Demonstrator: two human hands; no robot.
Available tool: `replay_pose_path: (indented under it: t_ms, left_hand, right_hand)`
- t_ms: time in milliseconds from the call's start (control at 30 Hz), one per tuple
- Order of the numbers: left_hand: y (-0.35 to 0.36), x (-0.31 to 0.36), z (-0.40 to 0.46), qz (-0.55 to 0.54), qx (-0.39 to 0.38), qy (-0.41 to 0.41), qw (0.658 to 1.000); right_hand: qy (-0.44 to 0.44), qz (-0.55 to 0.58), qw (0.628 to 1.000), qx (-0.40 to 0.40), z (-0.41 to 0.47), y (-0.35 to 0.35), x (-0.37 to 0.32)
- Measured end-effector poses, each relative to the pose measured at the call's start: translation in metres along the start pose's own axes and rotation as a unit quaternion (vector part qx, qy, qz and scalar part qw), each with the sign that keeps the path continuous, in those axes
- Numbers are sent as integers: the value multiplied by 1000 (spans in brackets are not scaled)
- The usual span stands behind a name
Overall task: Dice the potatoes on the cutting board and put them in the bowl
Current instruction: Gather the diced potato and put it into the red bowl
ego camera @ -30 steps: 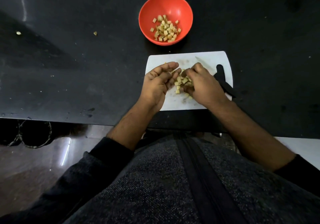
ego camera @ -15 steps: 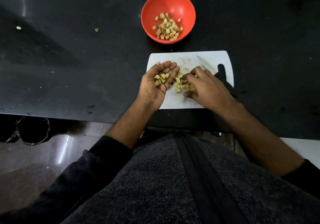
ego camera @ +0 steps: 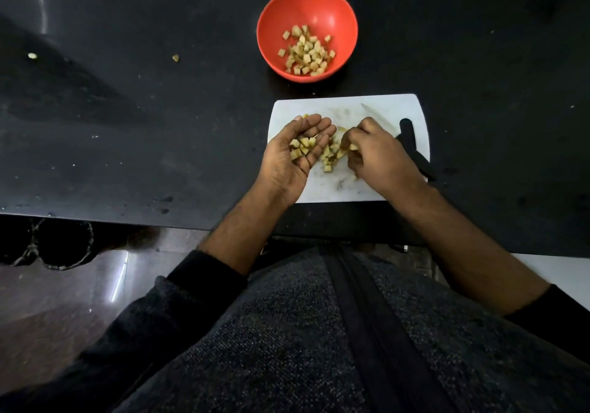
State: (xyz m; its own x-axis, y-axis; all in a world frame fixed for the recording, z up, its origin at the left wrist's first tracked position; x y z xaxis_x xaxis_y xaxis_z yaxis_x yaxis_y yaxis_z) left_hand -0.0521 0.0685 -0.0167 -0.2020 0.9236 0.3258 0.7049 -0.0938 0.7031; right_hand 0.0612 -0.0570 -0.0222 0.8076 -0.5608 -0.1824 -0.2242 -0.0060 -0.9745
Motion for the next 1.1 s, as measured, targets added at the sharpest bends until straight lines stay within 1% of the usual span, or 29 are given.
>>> replay_pose_path:
  t_ms: [100,167,233,267,333,400,467,567,633,667,733,833,967,1033,1100]
  left_hand:
    - [1,-2,1,12,4,-2,1000]
    - [4,-4,1,19,5,-4,1000]
    - [7,-7,0,11,-2,-14,1000]
    - [9,-9,-1,0,-9,-23,1000]
    - [13,-11,-2,-30,-34,-47,998]
    - [19,-13,-4,-71,-64,-72,993]
    - [27,-14,-6,-109,-98,-93,985]
    - [39,-12,-7,-128,-148,-108,975]
    - [41,-11,-6,-116,-162,-105,974]
    - [40,-11,-5,-111,-165,-103,975]
    - [39,-11,-4,-109,-167,-98,975]
    - [38,-11,-3,-112,-156,-90,977]
    - [39,-9,-4,-114,-143,-80,980]
    - [39,-8,-4,-119,-143,-78,979]
    - [40,-8,-4,-123,-136,-75,980]
  right_hand:
    - [60,107,992,12,-1,-10,4]
    - [106,189,976,27,-5,-21,5]
    - [142,293,945,28,-9,-33,4]
    - [145,348,926,21,-11,-39,0]
    - [123,430,895,6,-13,-51,-9]
    - [94,473,876,0,-13,-59,-19]
    - [85,501,861,5,-12,-65,-24]
    - [123,561,818,2,-12,-70,-27]
    - [158,599,785,-4,-11,-73,-26]
    - [168,608,775,-7,-11,-74,-26]
    - [177,601,779,-14,-10,-76,-25]
    - [167,566,807,-13,-9,-76,-27]
    - [125,515,848,8,-9,-77,-34]
    - [114,500,858,19,-9,-77,-36]
    - [111,501,858,27,-9,-77,-37]
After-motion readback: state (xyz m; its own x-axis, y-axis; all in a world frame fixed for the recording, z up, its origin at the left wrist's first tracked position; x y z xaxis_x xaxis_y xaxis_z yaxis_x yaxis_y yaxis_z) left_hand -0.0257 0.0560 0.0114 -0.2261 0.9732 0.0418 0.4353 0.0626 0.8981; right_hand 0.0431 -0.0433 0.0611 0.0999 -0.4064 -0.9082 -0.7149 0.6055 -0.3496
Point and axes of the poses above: each hand's wrist, its own z-axis towards the middle knuckle, its own y-axis out of the palm, x = y × z, the point moved 2 cm from there along z, towards the middle knuckle, and after that the axes turned 15 degrees about -z, right-handed, at the moved point
